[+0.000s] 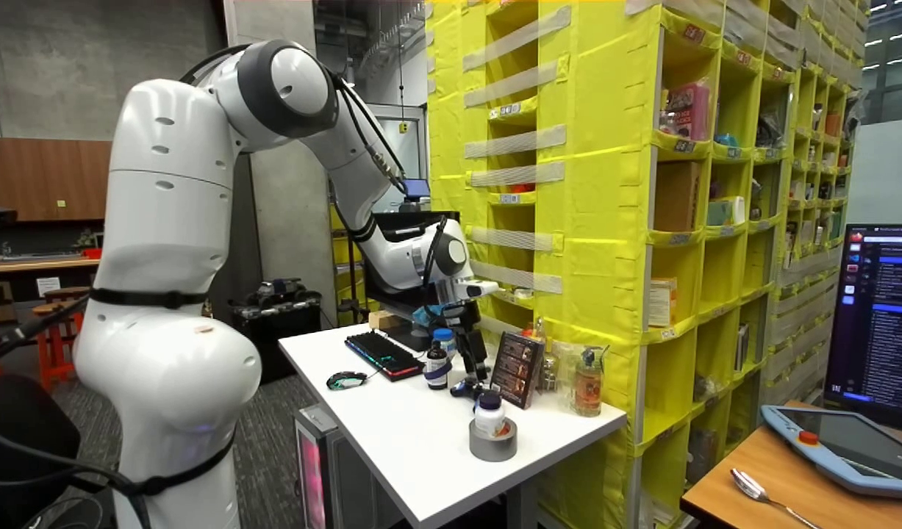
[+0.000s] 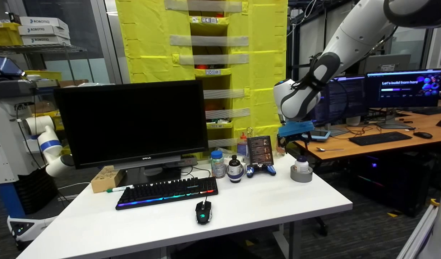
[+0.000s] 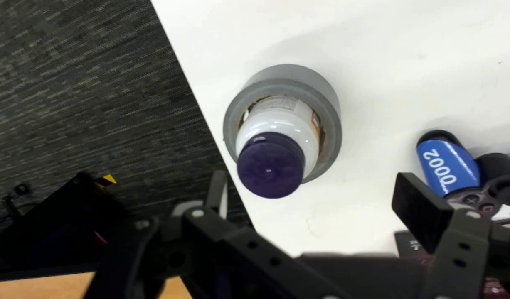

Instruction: Remove the white bottle from the grey masking tape, put it on the table and hen put it back in the center of the grey masking tape

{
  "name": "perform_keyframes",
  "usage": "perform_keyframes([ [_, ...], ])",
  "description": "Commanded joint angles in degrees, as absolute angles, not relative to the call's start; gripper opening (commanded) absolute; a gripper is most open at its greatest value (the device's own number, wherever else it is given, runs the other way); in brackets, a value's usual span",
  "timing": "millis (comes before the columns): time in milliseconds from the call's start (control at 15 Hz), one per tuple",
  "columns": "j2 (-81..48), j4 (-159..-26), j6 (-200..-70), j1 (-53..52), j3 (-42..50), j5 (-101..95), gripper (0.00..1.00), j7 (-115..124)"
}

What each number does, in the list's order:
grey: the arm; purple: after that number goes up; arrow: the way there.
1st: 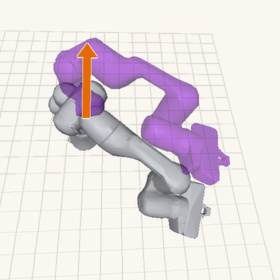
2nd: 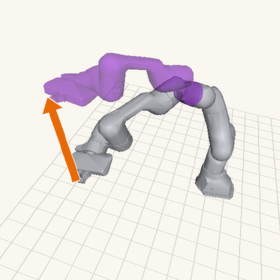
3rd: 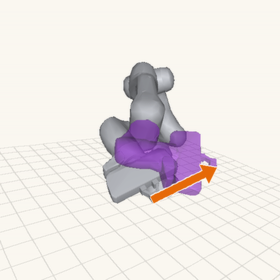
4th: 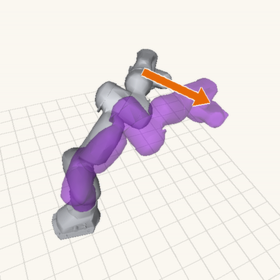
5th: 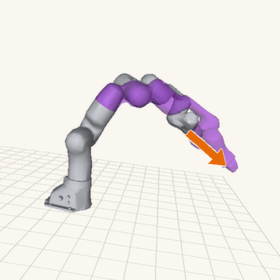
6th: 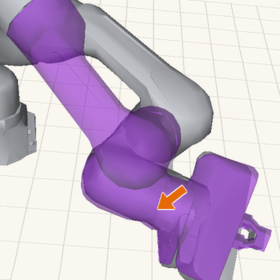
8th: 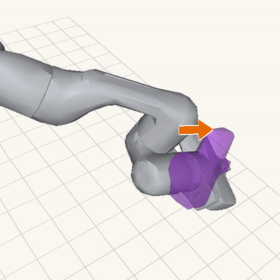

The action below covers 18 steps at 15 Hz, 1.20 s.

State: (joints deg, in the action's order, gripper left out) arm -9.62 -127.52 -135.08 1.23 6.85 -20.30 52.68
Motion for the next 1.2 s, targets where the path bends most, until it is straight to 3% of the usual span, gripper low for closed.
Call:
perform_keyframes([
  [0, -6.93, -129.50, -138.59, 1.05, 5.25, -16.55, 1.00, 44.64],
  [333, -4.88, -129.88, -139.60, 0.29, 3.42, -10.90, 1.00, 35.65],
  [1133, -0.29, -129.62, -127.32, -1.04, 0.44, -7.79, 1.00, 23.13],
])
